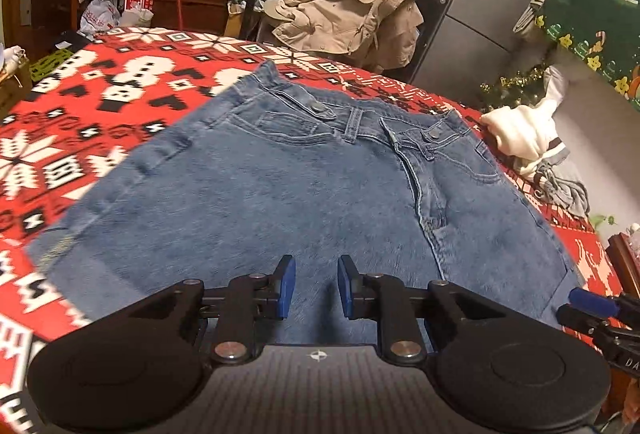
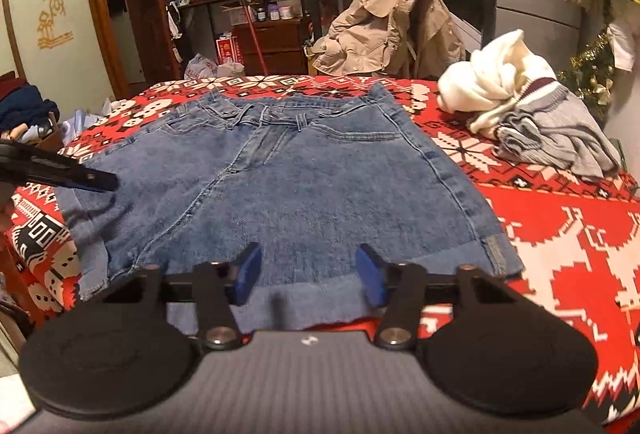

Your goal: Fold clothes

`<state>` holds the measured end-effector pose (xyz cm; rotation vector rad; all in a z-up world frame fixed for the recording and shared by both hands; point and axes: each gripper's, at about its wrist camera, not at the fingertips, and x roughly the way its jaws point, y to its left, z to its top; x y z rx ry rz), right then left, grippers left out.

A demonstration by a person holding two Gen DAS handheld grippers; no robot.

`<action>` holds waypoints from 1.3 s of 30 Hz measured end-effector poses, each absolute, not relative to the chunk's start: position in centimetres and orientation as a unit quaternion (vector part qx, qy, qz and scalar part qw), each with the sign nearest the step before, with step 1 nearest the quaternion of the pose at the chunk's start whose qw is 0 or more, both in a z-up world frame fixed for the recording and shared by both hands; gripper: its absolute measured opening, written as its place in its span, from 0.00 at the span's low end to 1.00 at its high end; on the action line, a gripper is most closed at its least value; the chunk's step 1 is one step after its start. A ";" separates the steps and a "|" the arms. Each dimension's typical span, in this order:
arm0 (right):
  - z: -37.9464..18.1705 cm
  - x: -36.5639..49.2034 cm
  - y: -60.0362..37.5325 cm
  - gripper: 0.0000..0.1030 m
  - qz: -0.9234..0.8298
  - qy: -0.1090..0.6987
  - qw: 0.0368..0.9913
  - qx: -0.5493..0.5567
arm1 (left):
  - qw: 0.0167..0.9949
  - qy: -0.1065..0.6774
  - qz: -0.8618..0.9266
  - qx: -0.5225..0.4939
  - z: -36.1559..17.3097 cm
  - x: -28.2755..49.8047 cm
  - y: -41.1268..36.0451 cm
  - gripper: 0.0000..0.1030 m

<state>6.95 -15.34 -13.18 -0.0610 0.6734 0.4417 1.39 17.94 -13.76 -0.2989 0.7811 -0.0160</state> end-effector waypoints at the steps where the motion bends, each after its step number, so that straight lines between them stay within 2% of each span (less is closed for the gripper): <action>1: -13.5 7.1 -15.2 0.41 0.212 0.328 0.920 -0.034 | 0.913 0.383 -0.004 -0.141 -14.1 1.8 17.8 0.20; 5: -14.8 7.8 -14.5 0.40 0.201 0.329 0.921 -0.052 | 0.915 0.384 0.000 -0.123 -14.7 2.4 17.7 0.21; 7: -15.4 8.2 -14.2 0.40 0.196 0.329 0.922 -0.061 | 0.916 0.381 -0.025 -0.123 -14.8 2.4 18.1 0.33; 8: -15.7 8.4 -14.1 0.40 0.193 0.329 0.922 -0.066 | 0.916 0.377 -0.042 -0.133 -14.9 2.2 18.4 0.46; 9: -16.0 8.6 -13.9 0.41 0.190 0.330 0.922 -0.070 | 0.915 0.374 -0.053 -0.146 -15.0 2.1 18.7 0.54; 11: -16.1 8.6 -13.8 0.44 0.191 0.328 0.922 -0.073 | 0.914 0.369 -0.057 -0.161 -15.1 1.9 18.9 0.57; 12: -16.0 8.5 -13.8 0.47 0.193 0.326 0.922 -0.073 | 0.914 0.367 -0.058 -0.160 -15.1 1.9 18.8 0.57; 15: -15.9 8.3 -13.9 0.74 0.198 0.322 0.923 -0.074 | 0.918 0.366 -0.060 -0.138 -14.9 1.9 18.0 0.65; 16: -15.8 8.2 -13.9 0.76 0.200 0.321 0.923 -0.074 | 0.920 0.366 -0.063 -0.123 -14.9 1.9 17.6 0.67; 17: -15.8 8.2 -13.9 0.76 0.202 0.320 0.923 -0.074 | 0.921 0.369 -0.065 -0.105 -14.9 2.0 17.2 0.75; 18: -15.7 8.1 -13.9 0.78 0.204 0.318 0.923 -0.074 | 0.922 0.371 -0.067 -0.087 -14.9 2.0 16.7 0.89; 19: -15.6 8.0 -13.9 0.82 0.205 0.316 0.923 -0.076 | 0.922 0.373 -0.071 -0.074 -14.9 2.0 16.3 0.95; 20: -15.4 7.9 -13.9 0.85 0.203 0.312 0.925 -0.079 | 0.921 0.373 -0.080 -0.074 -15.0 2.1 16.2 0.98; 22: -15.0 7.8 -14.1 0.99 0.198 0.302 0.929 -0.086 | 0.920 0.370 -0.096 -0.085 -15.1 2.1 16.2 0.98; 31: -13.8 9.8 -15.0 0.99 0.237 0.308 0.919 -0.069 | 0.920 0.356 -0.107 -0.125 -14.2 3.6 17.0 0.97; 32: -13.8 10.3 -14.8 0.99 0.238 0.309 0.918 -0.069 | 0.920 0.355 -0.108 -0.129 -14.4 3.9 17.1 0.92; 34: -13.7 11.2 -14.4 0.99 0.238 0.312 0.917 -0.071 | 0.923 0.352 -0.097 -0.121 -14.6 4.4 17.2 0.74; 36: -13.7 12.2 -14.1 0.97 0.239 0.314 0.916 -0.072 | 0.929 0.350 -0.081 -0.094 -14.6 5.0 17.0 0.44; 39: -13.8 13.5 -13.4 0.72 0.239 0.320 0.914 -0.077 | 0.932 0.350 -0.067 -0.065 -14.8 5.5 16.8 0.32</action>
